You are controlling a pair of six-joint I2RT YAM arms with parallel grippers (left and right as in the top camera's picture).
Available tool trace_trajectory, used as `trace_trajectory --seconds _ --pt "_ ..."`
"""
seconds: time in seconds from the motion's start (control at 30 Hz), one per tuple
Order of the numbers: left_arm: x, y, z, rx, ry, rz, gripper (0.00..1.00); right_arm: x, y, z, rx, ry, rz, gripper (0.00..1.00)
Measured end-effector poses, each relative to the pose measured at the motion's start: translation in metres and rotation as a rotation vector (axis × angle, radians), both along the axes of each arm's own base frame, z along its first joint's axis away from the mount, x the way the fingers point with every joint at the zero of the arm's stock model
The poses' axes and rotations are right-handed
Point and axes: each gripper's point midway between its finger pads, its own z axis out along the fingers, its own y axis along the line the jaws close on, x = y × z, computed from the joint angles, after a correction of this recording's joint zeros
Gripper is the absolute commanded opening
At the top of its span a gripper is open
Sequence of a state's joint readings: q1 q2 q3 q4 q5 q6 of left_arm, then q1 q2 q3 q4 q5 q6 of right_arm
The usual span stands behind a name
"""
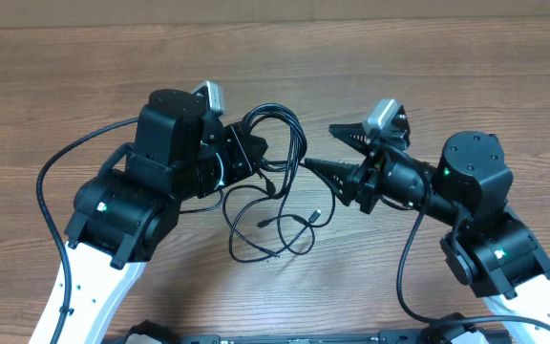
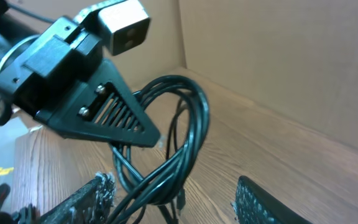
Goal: Untangle cables
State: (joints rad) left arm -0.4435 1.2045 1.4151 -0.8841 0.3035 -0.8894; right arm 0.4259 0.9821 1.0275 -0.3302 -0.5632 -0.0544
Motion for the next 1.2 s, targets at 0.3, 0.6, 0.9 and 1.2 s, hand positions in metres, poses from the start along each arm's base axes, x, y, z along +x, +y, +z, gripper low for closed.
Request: trace_trajectory --seconds 0.3,0.6,0.9,1.2 --pt "-0.001 -0.007 0.005 -0.01 -0.023 -0.025 0.04 0.007 0.009 -0.016 -0.026 0.032 0.041 0.4" --pt "-0.004 -0.011 0.005 -0.009 -0.025 -0.039 0.04 0.008 0.01 -0.015 -0.024 0.021 0.044 0.27" --pt "-0.008 -0.022 0.005 -0.01 -0.031 -0.071 0.04 0.009 0.009 -0.014 -0.021 0.024 0.04 0.04" --pt "-0.004 -0.02 0.003 -0.003 -0.027 -0.052 0.04 0.01 0.008 -0.015 -0.024 0.022 0.028 0.04"
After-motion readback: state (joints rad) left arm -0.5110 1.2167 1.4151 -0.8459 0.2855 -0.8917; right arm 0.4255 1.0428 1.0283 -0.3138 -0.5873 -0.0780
